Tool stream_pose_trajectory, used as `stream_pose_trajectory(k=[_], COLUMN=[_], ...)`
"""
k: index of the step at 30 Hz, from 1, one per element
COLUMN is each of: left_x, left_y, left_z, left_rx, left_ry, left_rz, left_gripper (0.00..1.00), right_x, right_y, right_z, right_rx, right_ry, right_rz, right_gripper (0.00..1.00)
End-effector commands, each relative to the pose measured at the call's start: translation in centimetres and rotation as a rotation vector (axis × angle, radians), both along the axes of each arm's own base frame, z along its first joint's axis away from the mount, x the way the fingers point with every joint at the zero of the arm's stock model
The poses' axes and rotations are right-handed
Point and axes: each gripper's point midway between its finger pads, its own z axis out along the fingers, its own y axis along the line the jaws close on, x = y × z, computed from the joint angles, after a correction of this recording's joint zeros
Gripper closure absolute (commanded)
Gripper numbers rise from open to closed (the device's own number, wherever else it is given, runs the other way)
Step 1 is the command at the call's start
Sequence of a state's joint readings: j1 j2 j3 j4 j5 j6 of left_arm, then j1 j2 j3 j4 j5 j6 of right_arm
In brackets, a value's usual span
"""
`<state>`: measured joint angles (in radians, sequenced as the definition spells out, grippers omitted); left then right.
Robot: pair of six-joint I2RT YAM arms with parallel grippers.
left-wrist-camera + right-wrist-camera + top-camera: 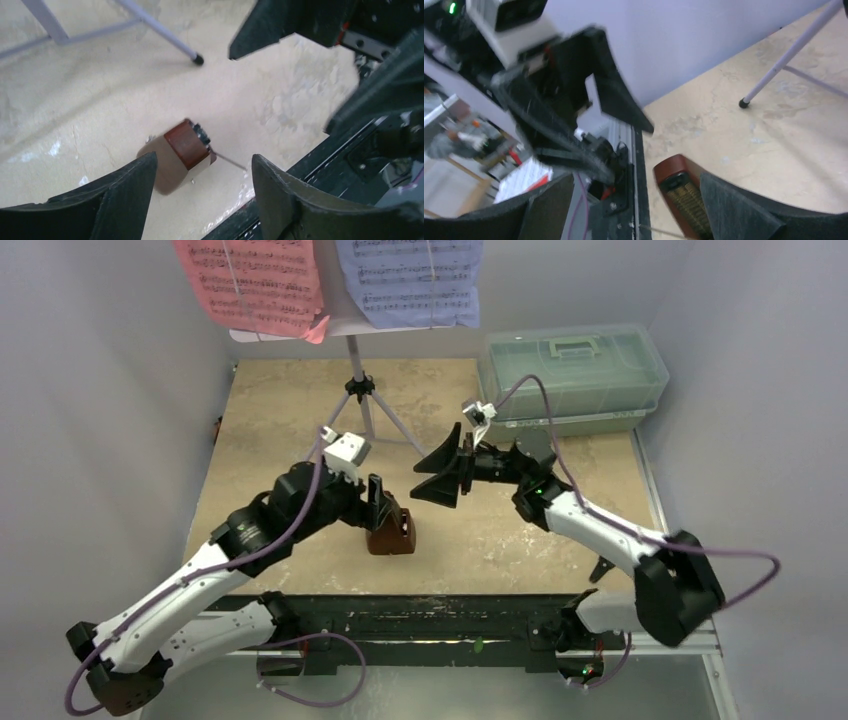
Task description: Set up the instrument practice props
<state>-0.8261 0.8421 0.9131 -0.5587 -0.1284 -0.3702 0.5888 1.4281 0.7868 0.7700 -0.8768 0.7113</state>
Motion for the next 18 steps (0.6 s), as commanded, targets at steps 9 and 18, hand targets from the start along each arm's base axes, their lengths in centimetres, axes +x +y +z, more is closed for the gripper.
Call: stream_pose_trajectory(k=[9,18], left_x=[-0.1,0.2], left_y=[2.5,2.0], left_z=[22.5,24.5], left_rx=[-0.275,-0.26], left_ry=[-0.58,-0.641], left_rz=[-0.004,-0.026], left_gripper=[0.18,0.12], right_x=[3.2,-0.8], right_y=[-16.4,-20.5], right_z=[13.0,18.8], right_rx=[-0.37,-0.231], right_ry=[-0.38,-0.507], right_rz=[-0.906,-1.012], right_gripper=[0.01,0.01])
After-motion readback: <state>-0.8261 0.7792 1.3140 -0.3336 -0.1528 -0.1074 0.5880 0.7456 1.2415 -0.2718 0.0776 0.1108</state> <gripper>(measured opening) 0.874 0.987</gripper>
